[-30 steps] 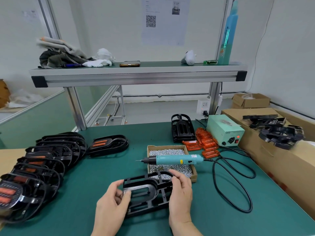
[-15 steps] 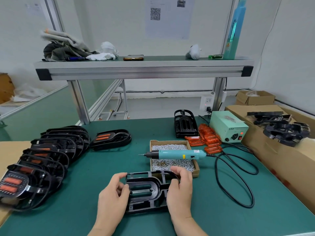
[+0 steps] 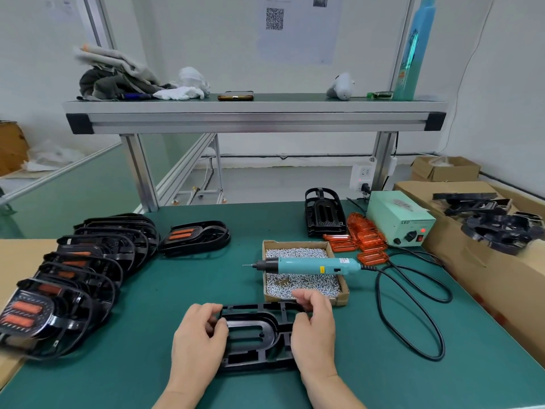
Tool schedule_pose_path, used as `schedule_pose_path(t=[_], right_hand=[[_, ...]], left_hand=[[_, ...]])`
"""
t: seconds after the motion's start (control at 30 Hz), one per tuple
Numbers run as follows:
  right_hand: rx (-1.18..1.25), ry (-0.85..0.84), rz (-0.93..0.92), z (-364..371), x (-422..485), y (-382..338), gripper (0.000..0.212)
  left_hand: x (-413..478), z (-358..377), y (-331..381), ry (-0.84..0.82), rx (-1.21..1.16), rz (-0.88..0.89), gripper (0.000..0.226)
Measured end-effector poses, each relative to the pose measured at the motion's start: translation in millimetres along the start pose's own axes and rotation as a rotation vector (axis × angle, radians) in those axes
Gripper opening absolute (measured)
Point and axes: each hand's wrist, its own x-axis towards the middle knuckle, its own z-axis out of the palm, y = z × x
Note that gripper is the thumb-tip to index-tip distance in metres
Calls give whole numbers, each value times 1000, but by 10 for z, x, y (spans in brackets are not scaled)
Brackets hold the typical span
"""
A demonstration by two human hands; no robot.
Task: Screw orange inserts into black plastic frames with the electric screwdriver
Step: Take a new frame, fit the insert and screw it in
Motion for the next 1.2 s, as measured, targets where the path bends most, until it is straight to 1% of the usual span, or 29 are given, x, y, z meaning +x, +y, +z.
schedule_pose_path(t=[0.07,0.2,0.4,0.5,0.6,0.67,0.73,0.87,0.97,1.07,1.2], right_hand=[[-16,14,-4,-1,18,6,56],[-57,42,-34,1,41,4,57],[-50,52,-87,-30,-17,-61,44],[-54,67,-173,-78,6,-126,39],[-71,108,-288,-176,173,-240,29],[-112,84,-334,-261,395,-330,23],[-217,20,-361,-358,700,-400,19],[-495,-100,-316,-537,1380,-468,29],[-686,-164,-204,-580,1810,-453,41],[-835,-261,-111,-549,2101,-406,54],[-996,-345,-90,-481,2330,-313,59]], left_hand=[[8,8,-3,-23,41,16,22],[13,15,16,-51,80,20,28],[16,16,23,-35,75,10,27],[17,23,20,-22,37,-10,26],[21,32,3,-4,2,-21,23],[22,39,-10,8,-12,-20,21],[24,46,-20,14,-15,-15,20],[33,58,-34,23,-16,-11,18],[45,59,-40,31,-22,-16,17],[52,61,-40,38,-30,-16,16],[47,67,-40,37,-36,-21,15]])
